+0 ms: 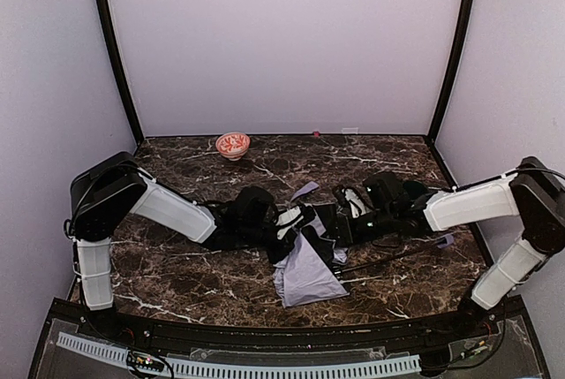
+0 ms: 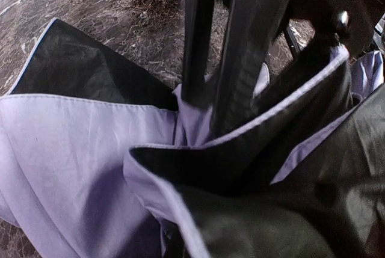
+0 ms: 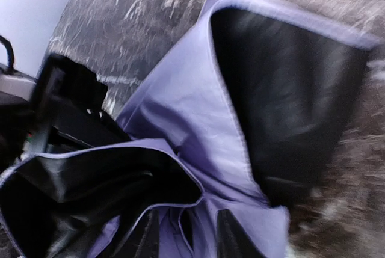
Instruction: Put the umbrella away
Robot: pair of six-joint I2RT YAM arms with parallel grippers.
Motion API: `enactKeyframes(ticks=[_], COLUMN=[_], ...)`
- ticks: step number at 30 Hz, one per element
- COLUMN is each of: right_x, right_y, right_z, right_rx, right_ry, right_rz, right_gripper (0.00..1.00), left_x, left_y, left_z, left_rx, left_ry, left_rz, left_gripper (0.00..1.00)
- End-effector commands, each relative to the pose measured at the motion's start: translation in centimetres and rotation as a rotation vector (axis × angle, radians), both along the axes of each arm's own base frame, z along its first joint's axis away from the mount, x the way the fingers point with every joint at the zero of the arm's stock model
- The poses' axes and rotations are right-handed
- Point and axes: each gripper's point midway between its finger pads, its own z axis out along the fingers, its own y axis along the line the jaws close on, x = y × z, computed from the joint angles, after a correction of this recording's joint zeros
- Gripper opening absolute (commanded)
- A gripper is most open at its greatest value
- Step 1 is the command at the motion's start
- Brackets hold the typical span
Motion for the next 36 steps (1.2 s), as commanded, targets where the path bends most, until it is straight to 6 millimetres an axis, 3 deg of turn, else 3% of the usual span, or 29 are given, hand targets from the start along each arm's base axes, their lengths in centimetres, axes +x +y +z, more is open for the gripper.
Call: enactKeyframes(ticks=[1,4,5,7,11,14,19,22,26,27,31,36], right_x=[2.4,3.5,3.3,1.5,-4.0,-5.9,-7.4,-8.0,-7.1,-6.7,-2.7,0.8], right_y=[-3.9,-6.3,-6.2,-3.8,1.6,3.5,6.0,6.6,5.9,5.6,3.0,0.6], right_z=[2.3,4.4,5.3,7.4,11.4,11.3,8.6,7.6,8.3,9.1,11.7,7.6], right_rx=[-0.153,-0.247,-0.242,-0.121,0.212,0.240,0.182,0.163,0.146,0.158,0.228,0.210], right_ry=[-0.120,-0.218,-0.249,-0.304,-0.354,-0.375,-0.317,-0.294,-0.327,-0.347,-0.383,-0.258], right_rz=[-0.181,-0.259,-0.244,-0.116,0.159,0.237,0.336,0.361,0.314,0.288,0.084,-0.071], right_gripper=[0.38,0.44,0.44,0.46,0.52,0.54,0.59,0.52,0.04,0.00,0.00,0.00], left_x=[-0.4,-0.6,-0.7,-0.7,-0.7,-0.5,-0.3,0.0,0.1,0.0,-0.8,-2.0], left_y=[1.7,1.3,1.2,1.0,0.7,0.7,0.7,0.9,1.0,1.0,0.7,0.3], left_z=[-2.8,-2.4,-2.2,-1.9,-1.5,-1.3,-1.1,-1.0,-0.8,-0.7,-0.3,0.2], left_rx=[0.100,0.081,0.074,0.061,0.044,0.044,0.047,0.049,0.040,0.037,0.019,-0.013], left_ry=[0.053,0.056,0.056,0.059,0.054,0.048,0.046,0.040,0.037,0.034,0.023,0.015], left_rz=[0.006,-0.017,-0.020,-0.024,-0.033,-0.031,-0.029,-0.020,-0.025,-0.033,-0.095,-0.184], left_gripper=[0.00,0.00,0.00,0.00,0.00,0.00,0.00,0.00,0.00,0.00,0.00,0.00])
